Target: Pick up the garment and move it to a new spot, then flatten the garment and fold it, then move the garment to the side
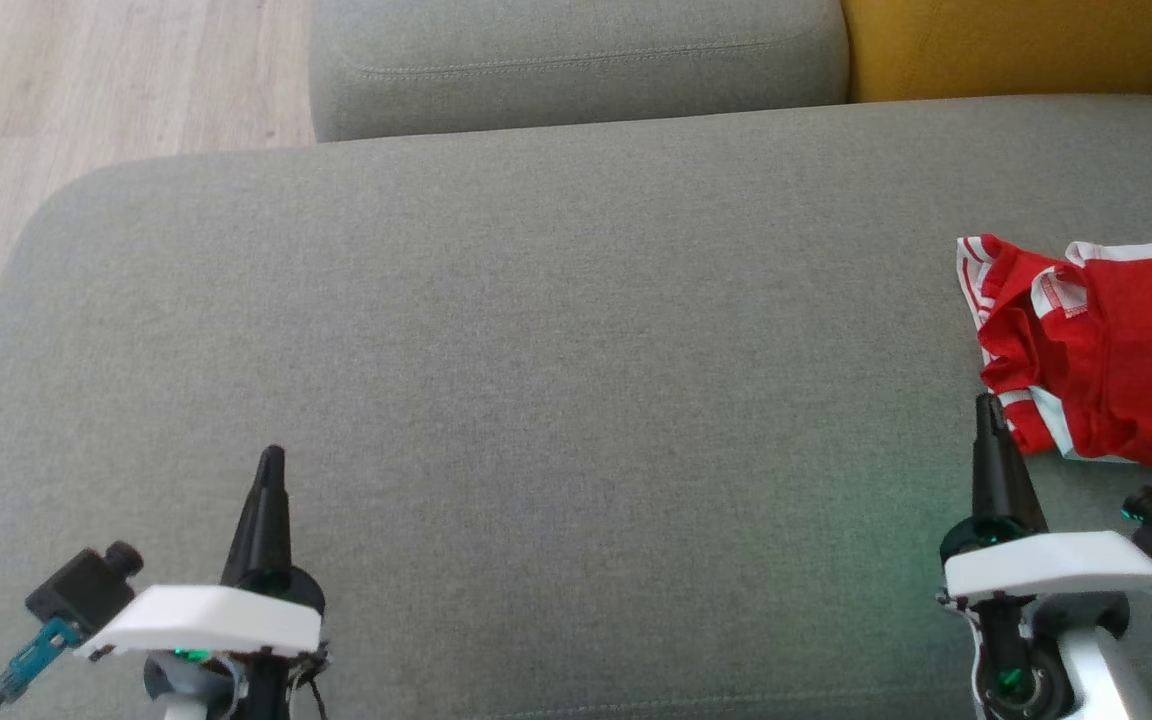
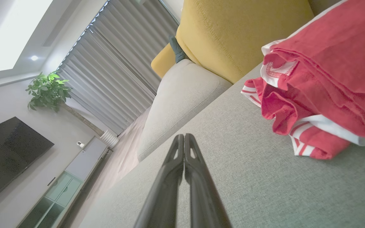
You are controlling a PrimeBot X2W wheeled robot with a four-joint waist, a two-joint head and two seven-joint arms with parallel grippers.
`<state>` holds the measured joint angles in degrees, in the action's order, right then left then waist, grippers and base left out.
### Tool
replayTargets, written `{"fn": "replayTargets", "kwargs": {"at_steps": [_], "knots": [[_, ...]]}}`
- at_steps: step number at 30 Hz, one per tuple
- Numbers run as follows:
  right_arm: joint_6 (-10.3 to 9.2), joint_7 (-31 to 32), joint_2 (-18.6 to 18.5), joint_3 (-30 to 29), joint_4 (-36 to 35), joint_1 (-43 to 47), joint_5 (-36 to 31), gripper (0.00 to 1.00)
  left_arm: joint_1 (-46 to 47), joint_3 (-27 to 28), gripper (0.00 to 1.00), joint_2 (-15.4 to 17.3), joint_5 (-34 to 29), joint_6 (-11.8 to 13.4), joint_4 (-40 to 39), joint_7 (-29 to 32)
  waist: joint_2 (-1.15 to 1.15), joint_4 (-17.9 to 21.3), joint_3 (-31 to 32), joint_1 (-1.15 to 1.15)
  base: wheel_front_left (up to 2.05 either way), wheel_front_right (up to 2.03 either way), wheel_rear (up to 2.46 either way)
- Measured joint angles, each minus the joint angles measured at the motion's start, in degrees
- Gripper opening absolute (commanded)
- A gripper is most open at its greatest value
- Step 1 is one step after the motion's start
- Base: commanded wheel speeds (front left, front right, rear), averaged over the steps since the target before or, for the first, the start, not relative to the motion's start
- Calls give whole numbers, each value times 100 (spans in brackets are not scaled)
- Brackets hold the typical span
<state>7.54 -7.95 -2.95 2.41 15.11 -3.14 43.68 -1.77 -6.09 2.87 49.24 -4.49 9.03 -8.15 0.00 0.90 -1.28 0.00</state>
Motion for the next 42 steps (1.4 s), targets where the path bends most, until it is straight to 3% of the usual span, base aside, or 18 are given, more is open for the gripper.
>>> {"fn": "replayTargets", "kwargs": {"at_steps": [42], "knots": [[-1, 654, -16, -419, 37, -3, 2624, 0, 232, 460, 0, 34, 2338, -125, 355, 656, 0, -47, 58, 0, 0, 0, 0]]}}
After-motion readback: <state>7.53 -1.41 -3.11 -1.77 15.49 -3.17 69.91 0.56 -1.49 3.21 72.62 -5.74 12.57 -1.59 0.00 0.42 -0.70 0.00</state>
